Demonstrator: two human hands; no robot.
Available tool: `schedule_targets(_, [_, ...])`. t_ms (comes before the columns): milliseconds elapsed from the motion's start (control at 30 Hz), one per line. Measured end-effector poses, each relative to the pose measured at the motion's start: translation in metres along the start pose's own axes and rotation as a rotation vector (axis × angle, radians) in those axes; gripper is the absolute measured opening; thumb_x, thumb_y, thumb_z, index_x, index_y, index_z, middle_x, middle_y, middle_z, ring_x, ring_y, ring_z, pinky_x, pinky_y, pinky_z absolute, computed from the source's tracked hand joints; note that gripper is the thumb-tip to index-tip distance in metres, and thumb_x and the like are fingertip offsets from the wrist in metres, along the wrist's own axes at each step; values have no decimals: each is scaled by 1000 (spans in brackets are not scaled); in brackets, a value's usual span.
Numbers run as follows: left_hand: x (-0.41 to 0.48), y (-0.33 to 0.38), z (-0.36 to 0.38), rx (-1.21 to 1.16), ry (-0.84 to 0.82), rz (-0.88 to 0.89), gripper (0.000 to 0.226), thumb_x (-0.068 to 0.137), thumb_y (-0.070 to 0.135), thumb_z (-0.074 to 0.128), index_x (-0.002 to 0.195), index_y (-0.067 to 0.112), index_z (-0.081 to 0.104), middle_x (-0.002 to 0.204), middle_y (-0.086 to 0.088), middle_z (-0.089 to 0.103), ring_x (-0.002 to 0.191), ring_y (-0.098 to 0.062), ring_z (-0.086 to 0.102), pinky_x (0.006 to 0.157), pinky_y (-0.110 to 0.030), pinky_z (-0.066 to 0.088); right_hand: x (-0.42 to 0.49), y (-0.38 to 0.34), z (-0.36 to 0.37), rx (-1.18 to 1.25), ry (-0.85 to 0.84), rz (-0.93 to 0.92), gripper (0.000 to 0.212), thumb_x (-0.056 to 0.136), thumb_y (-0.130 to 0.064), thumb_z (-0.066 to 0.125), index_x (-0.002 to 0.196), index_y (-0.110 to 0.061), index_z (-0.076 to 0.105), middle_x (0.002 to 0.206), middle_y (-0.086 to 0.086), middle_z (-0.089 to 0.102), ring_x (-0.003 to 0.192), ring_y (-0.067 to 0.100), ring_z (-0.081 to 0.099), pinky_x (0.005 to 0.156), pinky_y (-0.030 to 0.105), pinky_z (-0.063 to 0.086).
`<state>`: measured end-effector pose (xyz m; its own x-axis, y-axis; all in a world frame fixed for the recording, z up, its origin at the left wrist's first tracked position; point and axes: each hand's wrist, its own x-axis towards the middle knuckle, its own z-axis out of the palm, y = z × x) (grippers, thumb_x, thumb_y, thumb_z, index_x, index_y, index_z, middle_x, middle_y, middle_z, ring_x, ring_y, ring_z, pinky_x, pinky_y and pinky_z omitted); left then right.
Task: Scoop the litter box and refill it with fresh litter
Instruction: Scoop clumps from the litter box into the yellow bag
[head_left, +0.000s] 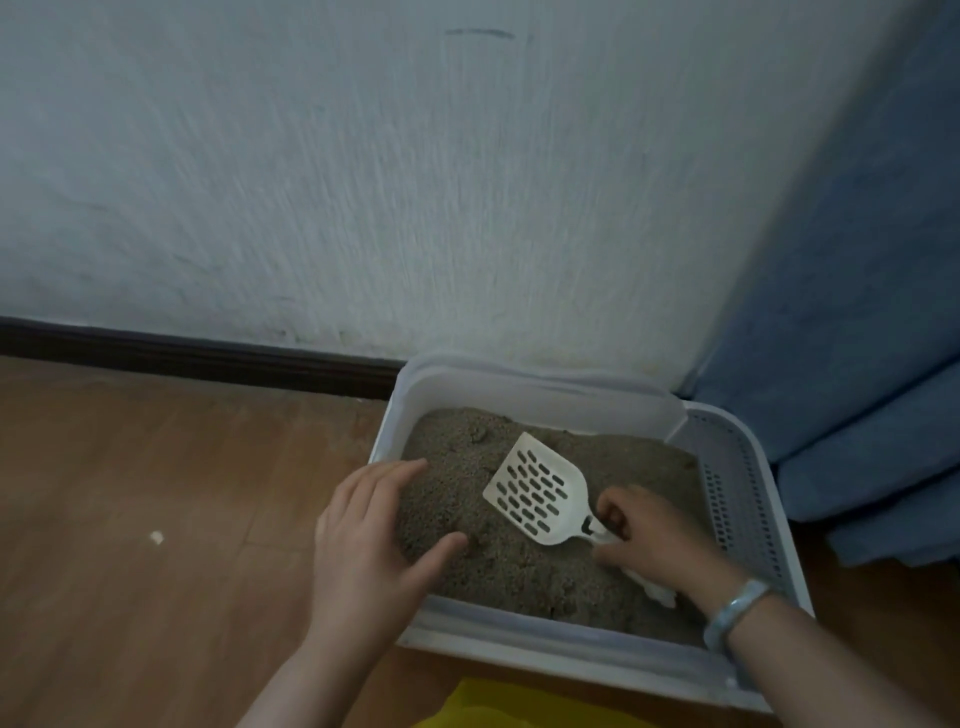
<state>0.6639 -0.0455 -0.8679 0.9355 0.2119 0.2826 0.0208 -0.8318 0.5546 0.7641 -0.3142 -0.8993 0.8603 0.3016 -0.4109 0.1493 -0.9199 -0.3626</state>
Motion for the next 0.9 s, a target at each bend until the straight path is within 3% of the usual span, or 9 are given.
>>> schedule_targets(133, [1, 0, -1, 10, -36, -16, 68, 67, 64, 57, 123, 26, 54, 120, 14, 53, 118, -12, 44, 92, -36, 39, 3, -4, 5, -66, -18, 7, 17, 79, -34, 66, 90, -25, 57, 93, -6, 54, 85, 11, 53, 71, 28, 45])
schedule_targets(233, [1, 2, -3, 36, -69, -43, 72, 67, 66, 55, 127, 26, 52, 124, 9, 54, 119, -13, 43, 94, -39, 41, 3, -12, 3, -38, 59, -30, 14, 80, -33, 63, 92, -26, 59, 91, -7, 54, 84, 13, 53, 72, 30, 46])
schedule_targets(400, [-1, 4, -4, 59, -93, -65, 78, 68, 68, 53, 133, 26, 45, 131, 7, 50, 125, -12, 36, 99, -36, 35, -1, -31, -21, -260, 187, -197, 14, 82, -39, 55, 93, -33, 46, 91, -11, 54, 91, 17, 55, 83, 34, 36])
schedule_targets(567, [-1, 6, -4, 90, -114, -74, 83, 67, 69, 49, 137, 26, 41, 135, 6, 47, 128, -11, 31, 101, -34, 32, -2, -43, -47, -431, 181, -297, 22, 87, -35, 52, 109, -31, 54, 106, -3, 59, 98, 23, 58, 75, 32, 45])
schedule_targets(700, [-1, 6, -5, 97, -118, -70, 83, 66, 70, 47, 137, 26, 40, 136, 7, 46, 128, -10, 30, 100, -36, 33, -7, -46, -66, -562, 164, -289, 18, 91, -32, 48, 104, -30, 59, 105, -1, 62, 95, 23, 60, 68, 31, 43])
schedule_targets(833, [0, 8, -5, 114, -122, -77, 83, 66, 71, 46, 137, 27, 40, 135, 7, 47, 128, -12, 32, 99, -37, 35, -15, -41, -82, -676, 66, -192, 10, 91, -28, 49, 87, -30, 58, 103, -1, 63, 94, 22, 61, 64, 27, 40])
schedule_targets(900, [0, 10, -5, 117, -116, -79, 81, 67, 69, 50, 136, 27, 41, 134, 7, 48, 128, -13, 33, 98, -38, 35, -17, -42, -82, -725, 32, -180, 14, 91, -25, 49, 95, -26, 63, 106, 1, 63, 96, 23, 61, 65, 27, 38])
